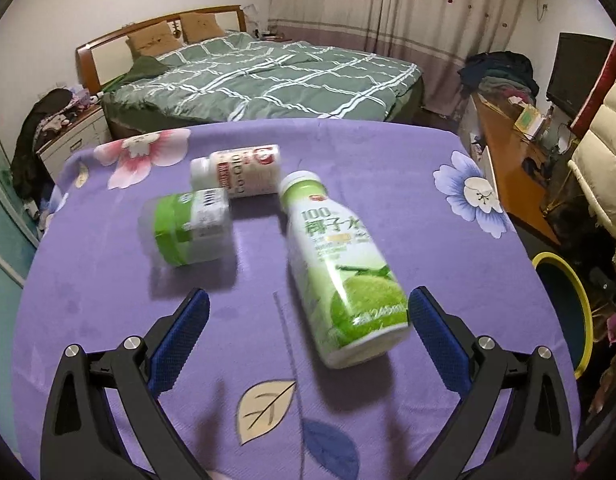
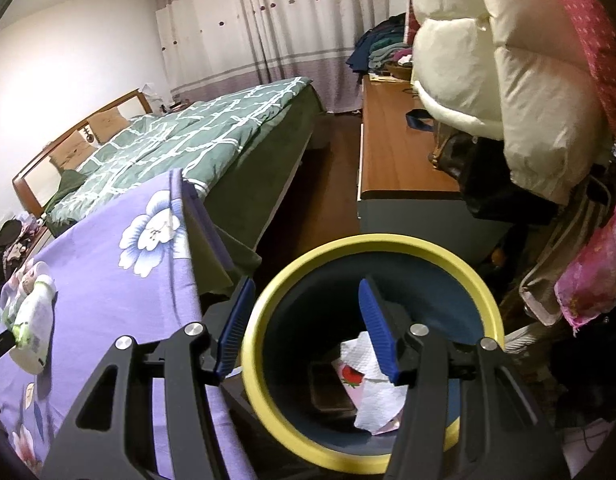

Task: Collect trash
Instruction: 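Grasp the coconut water bottle with the left tool and lift it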

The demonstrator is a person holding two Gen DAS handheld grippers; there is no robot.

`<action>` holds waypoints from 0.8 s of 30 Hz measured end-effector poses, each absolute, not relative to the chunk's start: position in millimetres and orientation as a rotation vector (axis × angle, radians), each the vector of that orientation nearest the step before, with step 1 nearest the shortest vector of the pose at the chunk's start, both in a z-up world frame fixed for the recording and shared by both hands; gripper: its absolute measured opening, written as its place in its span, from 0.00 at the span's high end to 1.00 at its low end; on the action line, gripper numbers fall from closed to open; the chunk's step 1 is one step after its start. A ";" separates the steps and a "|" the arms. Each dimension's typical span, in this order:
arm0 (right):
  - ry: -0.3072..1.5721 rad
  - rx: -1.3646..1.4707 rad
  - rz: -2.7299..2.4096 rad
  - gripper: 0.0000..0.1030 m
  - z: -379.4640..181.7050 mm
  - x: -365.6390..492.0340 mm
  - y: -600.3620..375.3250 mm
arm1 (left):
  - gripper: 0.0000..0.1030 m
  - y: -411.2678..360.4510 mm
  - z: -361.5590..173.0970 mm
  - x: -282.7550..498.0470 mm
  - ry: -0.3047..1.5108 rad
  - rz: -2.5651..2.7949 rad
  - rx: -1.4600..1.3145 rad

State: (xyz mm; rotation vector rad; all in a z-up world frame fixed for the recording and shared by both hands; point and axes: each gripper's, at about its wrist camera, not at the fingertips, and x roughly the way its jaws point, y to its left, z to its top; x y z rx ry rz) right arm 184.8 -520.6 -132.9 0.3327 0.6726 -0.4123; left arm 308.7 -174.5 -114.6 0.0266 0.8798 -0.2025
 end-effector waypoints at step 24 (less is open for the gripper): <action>0.677 0.333 -0.388 0.49 -129.0 180.7 -518.1 | 0.50 -196.6 -134.5 311.0 0.946 -0.295 0.095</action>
